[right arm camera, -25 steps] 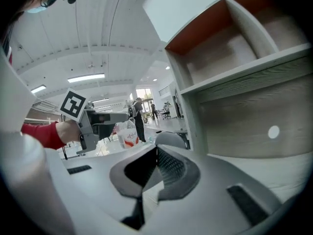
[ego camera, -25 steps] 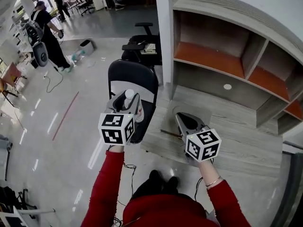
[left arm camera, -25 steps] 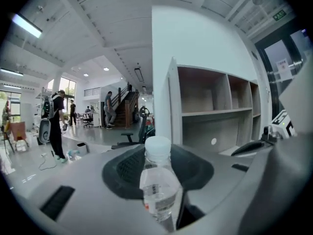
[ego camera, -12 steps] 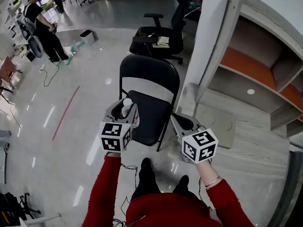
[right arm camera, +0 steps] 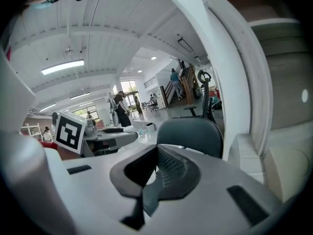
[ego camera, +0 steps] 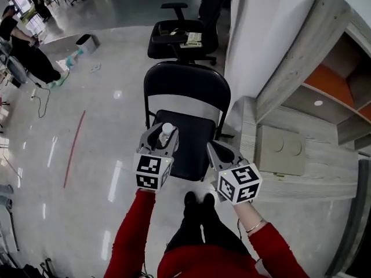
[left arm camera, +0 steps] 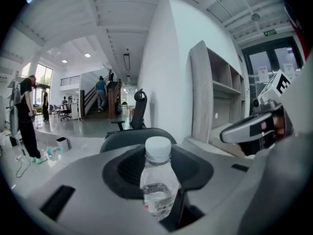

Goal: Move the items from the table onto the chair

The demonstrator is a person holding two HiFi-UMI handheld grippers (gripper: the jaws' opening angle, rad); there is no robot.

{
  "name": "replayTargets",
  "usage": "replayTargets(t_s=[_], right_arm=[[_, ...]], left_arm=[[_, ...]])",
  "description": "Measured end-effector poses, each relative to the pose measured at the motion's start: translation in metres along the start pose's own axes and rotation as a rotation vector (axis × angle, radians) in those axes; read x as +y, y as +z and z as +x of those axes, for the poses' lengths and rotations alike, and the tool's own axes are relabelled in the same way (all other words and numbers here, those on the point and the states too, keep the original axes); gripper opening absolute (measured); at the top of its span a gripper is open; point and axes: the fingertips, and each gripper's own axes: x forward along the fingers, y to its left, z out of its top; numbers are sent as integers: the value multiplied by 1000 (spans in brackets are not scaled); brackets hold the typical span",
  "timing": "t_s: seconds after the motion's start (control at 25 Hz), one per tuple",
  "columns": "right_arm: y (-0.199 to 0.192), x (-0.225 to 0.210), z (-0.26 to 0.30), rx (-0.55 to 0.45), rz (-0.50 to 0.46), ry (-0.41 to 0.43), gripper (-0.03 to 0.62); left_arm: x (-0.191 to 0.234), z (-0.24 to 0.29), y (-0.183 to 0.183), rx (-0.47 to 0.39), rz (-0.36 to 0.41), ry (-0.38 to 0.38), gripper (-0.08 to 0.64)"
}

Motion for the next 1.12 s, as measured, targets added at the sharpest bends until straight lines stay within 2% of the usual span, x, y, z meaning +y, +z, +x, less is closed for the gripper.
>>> replayTargets(t_s=[0.4, 0.8, 1.12], right_arm=[[-63, -5, 47, 54, 57, -33, 12], [-126, -40, 96, 127, 108, -78, 12], [-148, -71, 123, 179, 73, -104, 11]], left_arm=[[2, 67, -100, 68, -37, -95, 166], [11, 106, -171, 113, -30, -85, 166], [15, 112, -215, 155, -49, -92, 166]])
